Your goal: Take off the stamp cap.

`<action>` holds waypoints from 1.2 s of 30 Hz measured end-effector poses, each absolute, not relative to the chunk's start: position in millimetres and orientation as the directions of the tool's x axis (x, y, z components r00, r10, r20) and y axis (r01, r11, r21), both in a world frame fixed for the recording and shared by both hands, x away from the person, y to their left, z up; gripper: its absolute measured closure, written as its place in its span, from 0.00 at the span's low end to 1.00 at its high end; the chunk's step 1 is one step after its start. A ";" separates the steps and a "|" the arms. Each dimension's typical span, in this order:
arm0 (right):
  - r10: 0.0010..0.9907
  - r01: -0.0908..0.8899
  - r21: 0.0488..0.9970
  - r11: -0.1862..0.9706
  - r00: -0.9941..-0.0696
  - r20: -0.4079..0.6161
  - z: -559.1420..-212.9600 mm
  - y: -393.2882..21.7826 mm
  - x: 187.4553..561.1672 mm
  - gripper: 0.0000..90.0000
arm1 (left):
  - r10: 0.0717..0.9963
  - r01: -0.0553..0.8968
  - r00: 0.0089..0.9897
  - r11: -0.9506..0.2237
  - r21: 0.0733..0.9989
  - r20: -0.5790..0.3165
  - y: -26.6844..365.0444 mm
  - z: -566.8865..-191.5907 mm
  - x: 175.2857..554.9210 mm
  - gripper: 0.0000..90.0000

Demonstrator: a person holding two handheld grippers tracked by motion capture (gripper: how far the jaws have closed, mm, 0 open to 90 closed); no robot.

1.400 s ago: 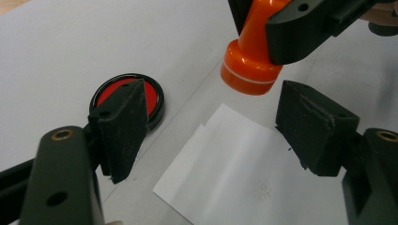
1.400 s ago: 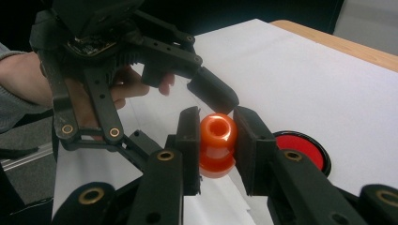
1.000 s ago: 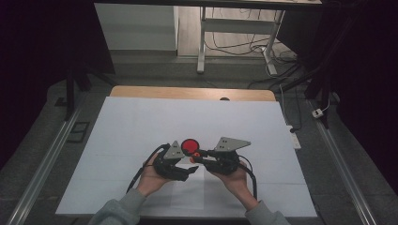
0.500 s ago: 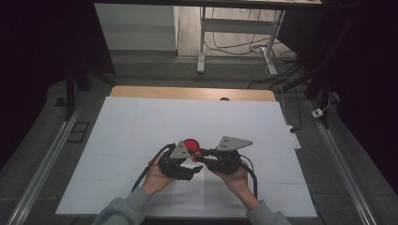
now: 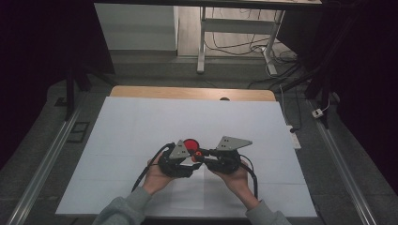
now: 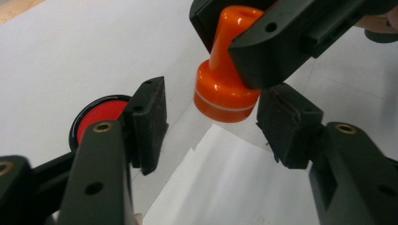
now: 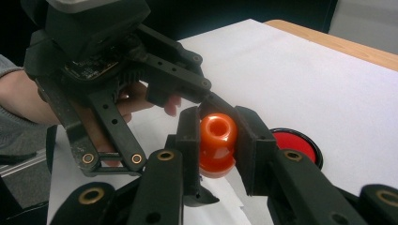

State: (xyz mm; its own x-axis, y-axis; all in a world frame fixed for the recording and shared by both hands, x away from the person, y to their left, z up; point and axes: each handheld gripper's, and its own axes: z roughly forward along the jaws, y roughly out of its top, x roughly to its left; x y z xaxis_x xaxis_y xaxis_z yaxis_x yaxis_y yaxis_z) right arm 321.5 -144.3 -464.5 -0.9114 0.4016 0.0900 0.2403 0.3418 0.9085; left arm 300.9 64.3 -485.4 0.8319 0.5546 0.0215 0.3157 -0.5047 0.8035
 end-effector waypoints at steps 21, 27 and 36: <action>0.405 0.243 0.909 0.340 -0.910 0.092 -465.4 -145.4 322.5 0.80 | 0.544 0.297 0.838 -0.525 0.797 0.046 63.1 -487.0 299.7 0.67; 0.408 0.242 0.909 0.339 -0.909 0.090 -465.4 -145.6 322.5 0.80 | 0.540 0.294 0.840 -0.529 0.796 0.048 62.6 -487.2 299.2 0.71; 0.409 0.238 0.911 0.338 -0.908 0.086 -465.9 -145.6 322.4 0.80 | 0.541 0.296 0.839 -0.528 0.796 0.047 62.8 -487.2 299.2 0.72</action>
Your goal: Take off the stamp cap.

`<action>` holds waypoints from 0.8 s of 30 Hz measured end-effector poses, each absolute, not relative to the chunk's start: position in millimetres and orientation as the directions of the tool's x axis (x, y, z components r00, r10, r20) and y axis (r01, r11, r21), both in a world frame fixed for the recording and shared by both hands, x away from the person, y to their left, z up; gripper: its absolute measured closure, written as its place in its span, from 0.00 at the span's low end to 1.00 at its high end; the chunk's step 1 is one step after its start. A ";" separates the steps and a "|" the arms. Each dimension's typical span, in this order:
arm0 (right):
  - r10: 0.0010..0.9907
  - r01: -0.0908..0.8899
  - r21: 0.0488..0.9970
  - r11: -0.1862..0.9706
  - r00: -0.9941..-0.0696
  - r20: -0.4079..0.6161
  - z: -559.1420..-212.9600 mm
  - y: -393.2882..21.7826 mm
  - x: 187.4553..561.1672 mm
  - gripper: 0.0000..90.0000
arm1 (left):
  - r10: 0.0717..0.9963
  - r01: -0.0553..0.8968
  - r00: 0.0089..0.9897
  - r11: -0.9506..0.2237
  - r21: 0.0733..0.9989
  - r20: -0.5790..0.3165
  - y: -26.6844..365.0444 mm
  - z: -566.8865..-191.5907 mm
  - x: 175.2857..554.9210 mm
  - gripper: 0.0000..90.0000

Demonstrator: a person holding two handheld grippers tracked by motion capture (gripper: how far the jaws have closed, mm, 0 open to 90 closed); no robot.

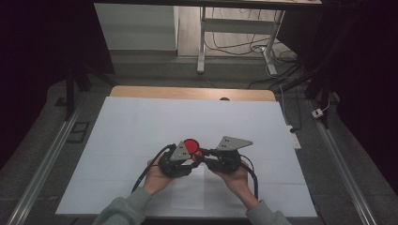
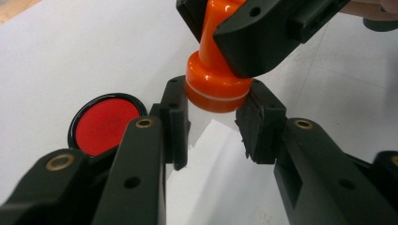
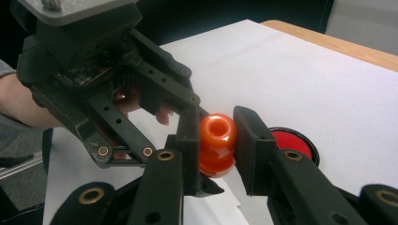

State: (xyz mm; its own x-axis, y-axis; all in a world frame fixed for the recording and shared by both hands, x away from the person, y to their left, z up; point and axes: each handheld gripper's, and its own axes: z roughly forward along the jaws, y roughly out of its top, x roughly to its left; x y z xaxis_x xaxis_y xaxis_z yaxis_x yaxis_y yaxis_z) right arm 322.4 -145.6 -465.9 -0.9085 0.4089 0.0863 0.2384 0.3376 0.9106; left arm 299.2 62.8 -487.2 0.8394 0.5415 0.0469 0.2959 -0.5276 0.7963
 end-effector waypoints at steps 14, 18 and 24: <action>0.411 0.233 0.909 0.345 -0.909 0.077 -467.6 -144.2 321.9 0.80 | 0.542 0.296 0.839 -0.540 0.788 0.056 62.9 -489.2 299.0 0.73; 0.415 0.226 0.911 0.344 -0.907 0.069 -468.2 -143.3 321.0 0.80 | 0.546 0.296 0.836 -0.540 0.788 0.060 62.6 -489.6 298.5 0.73; 0.420 0.212 0.912 0.350 -0.906 0.049 -467.3 -142.5 319.1 0.80 | 0.546 0.299 0.836 -0.536 0.789 0.055 62.8 -489.9 298.6 0.73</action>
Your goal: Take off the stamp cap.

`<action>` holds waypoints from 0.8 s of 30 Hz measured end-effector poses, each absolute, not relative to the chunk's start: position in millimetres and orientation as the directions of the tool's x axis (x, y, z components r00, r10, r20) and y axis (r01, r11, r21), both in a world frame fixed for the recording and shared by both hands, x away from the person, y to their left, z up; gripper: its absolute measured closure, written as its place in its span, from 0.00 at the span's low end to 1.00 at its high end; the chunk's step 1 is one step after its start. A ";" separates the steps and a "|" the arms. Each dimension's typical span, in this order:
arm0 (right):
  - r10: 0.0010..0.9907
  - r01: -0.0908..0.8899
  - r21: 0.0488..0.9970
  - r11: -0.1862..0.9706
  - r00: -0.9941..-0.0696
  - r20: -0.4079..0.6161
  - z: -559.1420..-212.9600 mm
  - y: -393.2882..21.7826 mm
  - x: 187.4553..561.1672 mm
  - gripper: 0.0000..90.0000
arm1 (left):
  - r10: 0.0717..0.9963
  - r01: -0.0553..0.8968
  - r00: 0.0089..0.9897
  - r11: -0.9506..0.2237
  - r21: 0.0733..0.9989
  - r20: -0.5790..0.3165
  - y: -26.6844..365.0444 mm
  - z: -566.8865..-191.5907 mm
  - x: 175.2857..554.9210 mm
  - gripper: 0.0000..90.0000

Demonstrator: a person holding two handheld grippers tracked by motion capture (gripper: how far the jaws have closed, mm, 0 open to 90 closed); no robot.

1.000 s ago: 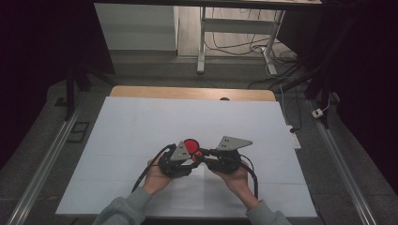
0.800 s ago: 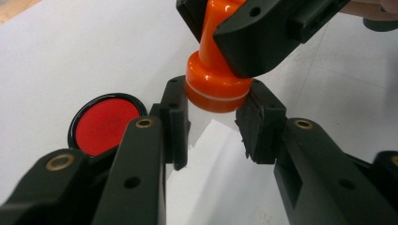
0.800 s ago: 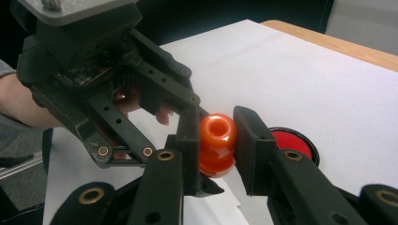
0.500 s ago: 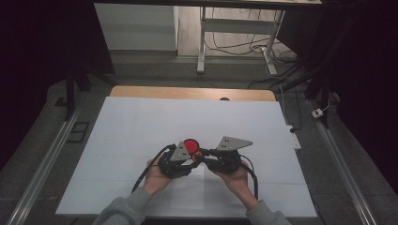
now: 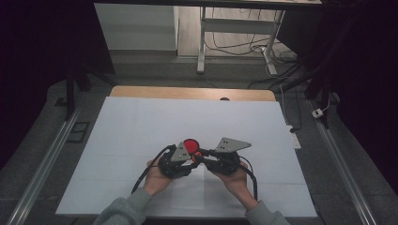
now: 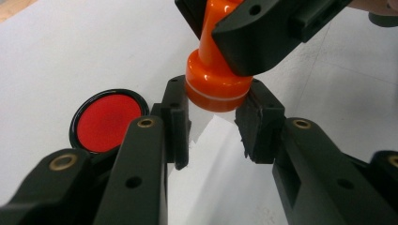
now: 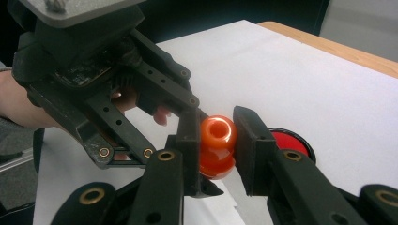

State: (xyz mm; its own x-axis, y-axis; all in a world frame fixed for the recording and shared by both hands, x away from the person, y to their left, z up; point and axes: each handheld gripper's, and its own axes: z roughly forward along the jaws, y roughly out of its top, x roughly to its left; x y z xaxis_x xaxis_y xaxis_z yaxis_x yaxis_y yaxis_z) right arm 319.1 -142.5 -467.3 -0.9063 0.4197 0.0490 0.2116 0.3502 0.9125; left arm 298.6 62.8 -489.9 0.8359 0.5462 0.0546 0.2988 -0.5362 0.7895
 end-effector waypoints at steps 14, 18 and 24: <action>0.425 0.200 0.917 0.345 -0.904 0.037 -467.4 -141.7 316.7 0.81 | 0.543 0.297 0.838 -0.533 0.793 0.051 63.3 -490.5 298.3 0.73; 0.428 0.202 0.918 0.342 -0.903 0.039 -467.9 -141.3 316.5 0.81 | 0.543 0.296 0.838 -0.537 0.790 0.056 63.0 -490.9 298.1 0.73; 0.428 0.202 0.918 0.342 -0.903 0.039 -468.0 -141.2 316.6 0.81 | 0.541 0.292 0.839 -0.540 0.789 0.060 62.9 -491.0 297.6 0.73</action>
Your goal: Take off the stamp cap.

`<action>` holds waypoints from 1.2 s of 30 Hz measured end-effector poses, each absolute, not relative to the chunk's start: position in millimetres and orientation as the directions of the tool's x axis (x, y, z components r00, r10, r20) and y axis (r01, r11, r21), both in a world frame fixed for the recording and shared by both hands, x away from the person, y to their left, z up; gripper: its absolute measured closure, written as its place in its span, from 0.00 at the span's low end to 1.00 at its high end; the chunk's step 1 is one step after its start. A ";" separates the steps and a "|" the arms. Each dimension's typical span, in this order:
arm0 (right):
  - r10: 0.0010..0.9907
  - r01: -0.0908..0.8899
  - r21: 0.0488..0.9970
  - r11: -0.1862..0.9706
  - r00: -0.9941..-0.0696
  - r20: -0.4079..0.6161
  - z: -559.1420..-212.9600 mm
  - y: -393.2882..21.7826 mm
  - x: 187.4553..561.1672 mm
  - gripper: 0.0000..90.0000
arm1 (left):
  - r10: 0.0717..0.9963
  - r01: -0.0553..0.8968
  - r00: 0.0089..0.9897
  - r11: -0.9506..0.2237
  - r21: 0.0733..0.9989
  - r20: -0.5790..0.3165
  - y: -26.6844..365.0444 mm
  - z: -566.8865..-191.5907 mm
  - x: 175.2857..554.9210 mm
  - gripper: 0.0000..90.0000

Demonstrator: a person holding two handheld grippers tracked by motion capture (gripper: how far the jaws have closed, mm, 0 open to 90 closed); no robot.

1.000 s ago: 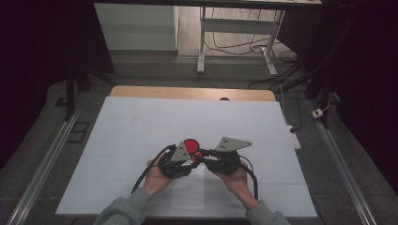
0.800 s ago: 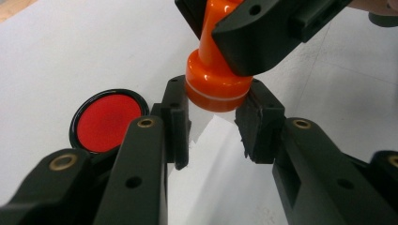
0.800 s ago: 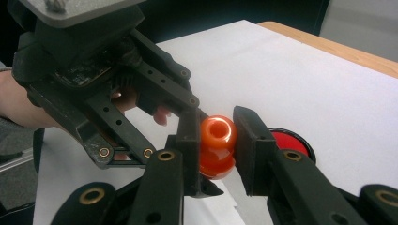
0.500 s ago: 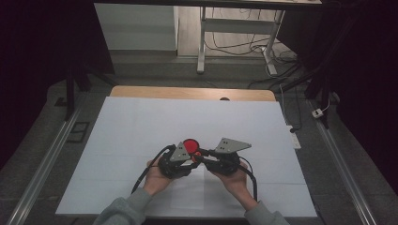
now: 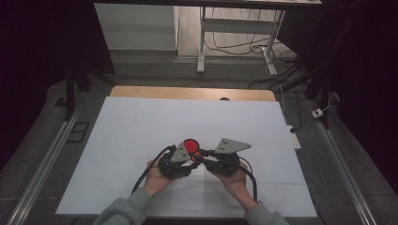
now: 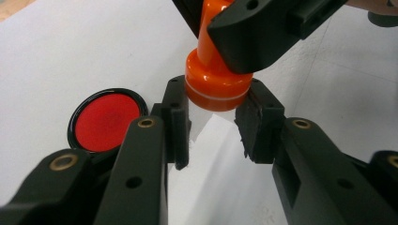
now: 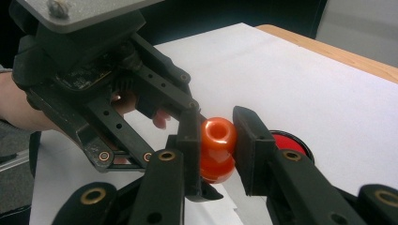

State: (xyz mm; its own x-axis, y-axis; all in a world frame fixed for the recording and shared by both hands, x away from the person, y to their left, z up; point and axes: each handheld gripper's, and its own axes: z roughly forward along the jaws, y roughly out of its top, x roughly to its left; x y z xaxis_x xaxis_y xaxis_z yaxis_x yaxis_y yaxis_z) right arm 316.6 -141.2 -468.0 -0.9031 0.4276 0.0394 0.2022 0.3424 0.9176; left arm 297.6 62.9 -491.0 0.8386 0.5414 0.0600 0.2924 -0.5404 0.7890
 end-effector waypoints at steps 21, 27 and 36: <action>0.436 0.207 0.919 0.334 -0.899 0.044 -468.5 -141.0 315.7 0.81 | 0.535 0.283 0.841 -0.572 0.770 0.088 61.9 -491.6 297.4 0.74; 0.467 0.177 0.946 0.270 -0.884 0.032 -454.1 -155.5 315.4 0.81 | 0.522 0.277 0.847 -0.591 0.758 0.097 59.6 -497.6 297.7 0.74; 0.458 0.202 0.943 0.266 -0.887 0.061 -456.7 -153.9 316.5 0.81 | 0.541 0.292 0.837 -0.566 0.771 0.081 66.8 -495.0 299.9 0.73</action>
